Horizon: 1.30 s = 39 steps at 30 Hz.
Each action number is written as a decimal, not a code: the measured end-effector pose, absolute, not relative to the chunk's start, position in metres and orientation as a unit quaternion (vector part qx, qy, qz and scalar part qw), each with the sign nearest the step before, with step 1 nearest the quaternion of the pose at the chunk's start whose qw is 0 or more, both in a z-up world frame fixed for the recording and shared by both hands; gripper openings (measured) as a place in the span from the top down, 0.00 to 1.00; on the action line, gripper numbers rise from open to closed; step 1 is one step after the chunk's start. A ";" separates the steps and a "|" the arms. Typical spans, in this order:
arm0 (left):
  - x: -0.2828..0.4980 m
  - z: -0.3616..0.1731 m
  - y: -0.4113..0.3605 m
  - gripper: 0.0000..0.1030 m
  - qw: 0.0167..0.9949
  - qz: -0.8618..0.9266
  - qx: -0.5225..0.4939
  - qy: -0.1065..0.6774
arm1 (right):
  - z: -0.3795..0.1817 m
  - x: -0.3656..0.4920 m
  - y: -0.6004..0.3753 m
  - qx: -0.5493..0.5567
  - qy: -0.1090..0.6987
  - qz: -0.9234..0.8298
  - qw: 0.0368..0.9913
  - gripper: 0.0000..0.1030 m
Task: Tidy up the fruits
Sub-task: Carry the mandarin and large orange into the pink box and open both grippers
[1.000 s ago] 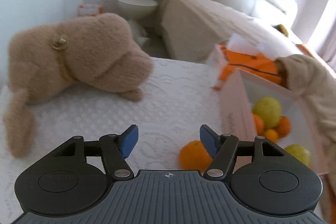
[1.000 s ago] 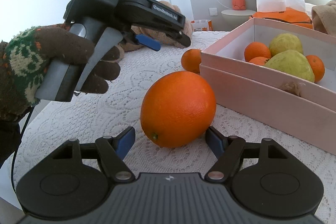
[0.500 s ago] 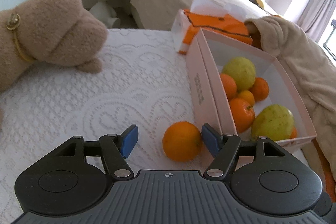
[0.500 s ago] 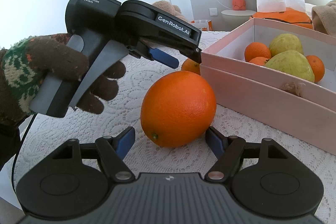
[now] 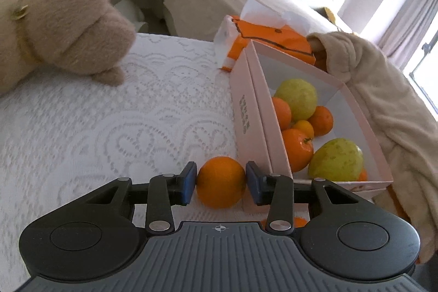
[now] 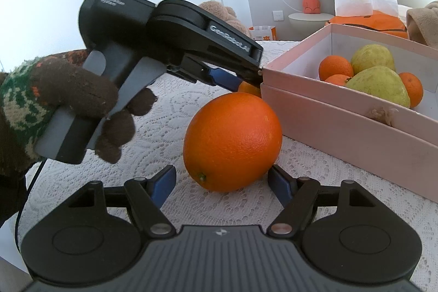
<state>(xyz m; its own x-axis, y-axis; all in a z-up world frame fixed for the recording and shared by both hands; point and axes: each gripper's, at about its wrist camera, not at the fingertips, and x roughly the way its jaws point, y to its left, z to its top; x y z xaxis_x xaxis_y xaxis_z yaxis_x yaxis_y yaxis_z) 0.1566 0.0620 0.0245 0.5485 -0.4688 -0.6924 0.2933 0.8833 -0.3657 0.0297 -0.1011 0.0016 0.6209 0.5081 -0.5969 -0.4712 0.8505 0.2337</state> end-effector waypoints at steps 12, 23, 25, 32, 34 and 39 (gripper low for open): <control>0.053 0.030 0.118 0.57 0.918 -0.122 -0.120 0.357 | 0.004 0.033 -0.099 0.028 0.340 0.254 0.905 0.28; 0.015 0.024 0.107 0.57 0.924 -0.111 -0.118 0.345 | 0.015 0.059 -0.070 -0.013 0.366 0.173 0.914 0.27; 0.011 0.025 0.104 0.57 0.924 -0.117 -0.120 0.345 | 0.020 0.059 -0.068 -0.023 0.368 0.166 0.914 0.28; 0.000 0.032 0.076 0.57 0.921 -0.167 -0.109 0.335 | 0.032 0.026 -0.092 -0.060 0.392 0.149 0.906 0.30; 0.000 0.032 0.064 0.57 0.918 -0.181 -0.103 0.336 | 0.031 0.014 -0.110 -0.054 0.395 0.130 0.908 0.30; 0.000 0.035 0.026 0.57 0.911 -0.216 -0.076 0.344 | 0.038 -0.008 -0.168 -0.011 0.383 0.060 0.922 0.30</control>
<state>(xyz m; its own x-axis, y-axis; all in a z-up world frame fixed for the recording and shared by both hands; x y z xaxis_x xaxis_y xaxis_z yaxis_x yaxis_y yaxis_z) 0.0002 0.0262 0.0351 0.6700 -0.4458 -0.5937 0.3414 0.8951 -0.2868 -0.0082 -0.1676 0.0378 0.6998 0.1030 -0.7068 -0.1191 0.9925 0.0267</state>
